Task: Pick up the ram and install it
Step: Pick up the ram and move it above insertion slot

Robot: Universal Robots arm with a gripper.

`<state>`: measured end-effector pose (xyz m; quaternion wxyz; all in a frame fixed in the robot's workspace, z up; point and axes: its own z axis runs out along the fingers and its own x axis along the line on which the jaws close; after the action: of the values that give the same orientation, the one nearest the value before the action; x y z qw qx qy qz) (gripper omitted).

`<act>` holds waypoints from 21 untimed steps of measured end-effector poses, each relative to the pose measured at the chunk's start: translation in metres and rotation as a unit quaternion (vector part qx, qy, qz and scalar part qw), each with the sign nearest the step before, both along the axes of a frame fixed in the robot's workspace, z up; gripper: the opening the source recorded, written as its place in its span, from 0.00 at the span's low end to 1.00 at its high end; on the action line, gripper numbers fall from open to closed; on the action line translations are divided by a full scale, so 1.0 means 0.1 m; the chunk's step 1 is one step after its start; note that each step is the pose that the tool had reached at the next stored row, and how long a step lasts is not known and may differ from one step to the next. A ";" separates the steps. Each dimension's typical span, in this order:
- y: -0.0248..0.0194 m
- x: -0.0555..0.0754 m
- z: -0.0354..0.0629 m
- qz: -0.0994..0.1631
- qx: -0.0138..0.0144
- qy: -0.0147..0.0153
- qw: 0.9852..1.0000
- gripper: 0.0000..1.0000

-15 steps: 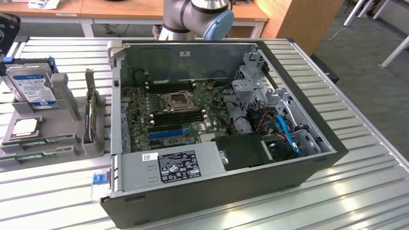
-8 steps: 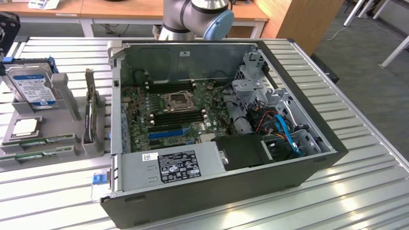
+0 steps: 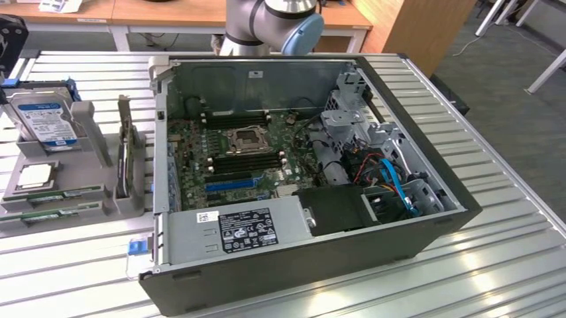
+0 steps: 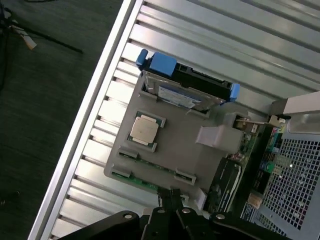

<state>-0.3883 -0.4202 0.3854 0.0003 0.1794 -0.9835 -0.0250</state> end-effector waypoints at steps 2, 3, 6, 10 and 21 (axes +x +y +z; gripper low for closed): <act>0.000 0.00 0.000 0.014 0.000 0.000 1.000 0.10; 0.000 0.00 0.000 0.021 0.000 0.000 1.000 0.10; 0.000 0.00 0.000 0.041 0.001 0.000 0.999 0.10; 0.000 0.00 0.001 0.064 0.003 0.000 0.998 0.10; 0.000 0.00 0.000 0.114 0.009 0.000 0.993 0.10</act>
<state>-0.3882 -0.4202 0.3854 0.0013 0.2905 -0.9563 -0.0336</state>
